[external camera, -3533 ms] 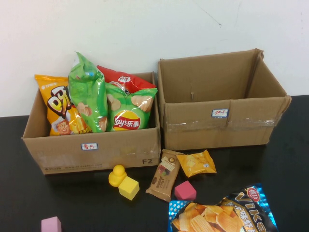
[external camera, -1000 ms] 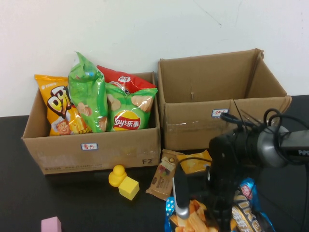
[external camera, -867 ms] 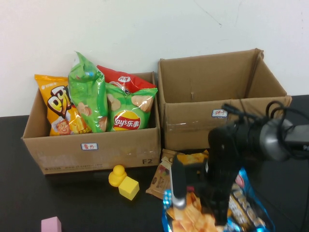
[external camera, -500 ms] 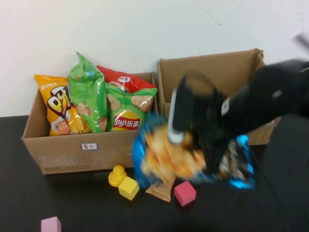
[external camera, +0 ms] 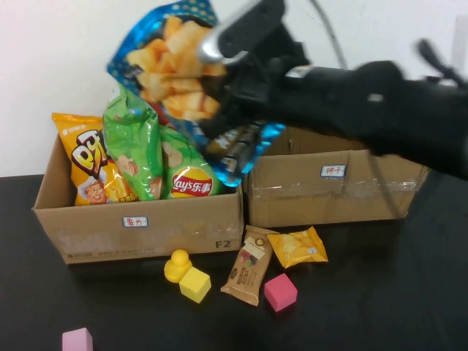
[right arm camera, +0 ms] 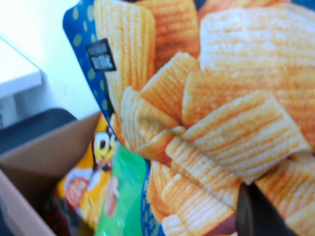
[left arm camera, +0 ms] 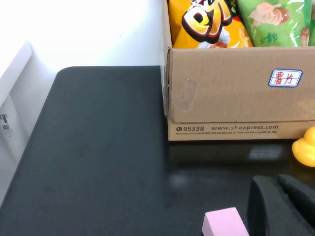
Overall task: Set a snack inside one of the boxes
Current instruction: Place the potato chip in the potato chip box
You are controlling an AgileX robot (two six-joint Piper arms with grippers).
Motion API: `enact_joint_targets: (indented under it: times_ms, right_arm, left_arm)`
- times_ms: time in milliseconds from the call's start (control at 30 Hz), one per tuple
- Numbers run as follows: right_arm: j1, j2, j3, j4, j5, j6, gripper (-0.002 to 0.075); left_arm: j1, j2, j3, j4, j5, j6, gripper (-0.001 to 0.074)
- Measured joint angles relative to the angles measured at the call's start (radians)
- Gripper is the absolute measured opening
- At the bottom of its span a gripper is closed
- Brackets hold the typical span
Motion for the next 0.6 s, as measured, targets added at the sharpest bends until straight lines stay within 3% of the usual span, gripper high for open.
enact_joint_targets:
  times_ms: [300,600]
  right_arm:
    - [0.018,0.326,-0.395,0.008,0.117,0.061,0.0121]
    - [0.022,0.582,-0.665,-0.011,0.243,-0.150,0.0121]
  left_arm:
    - [0.000,0.000,0.000,0.000,0.000,0.000,-0.0003]
    - [0.000,0.000,0.000,0.000,0.000,0.000,-0.0003]
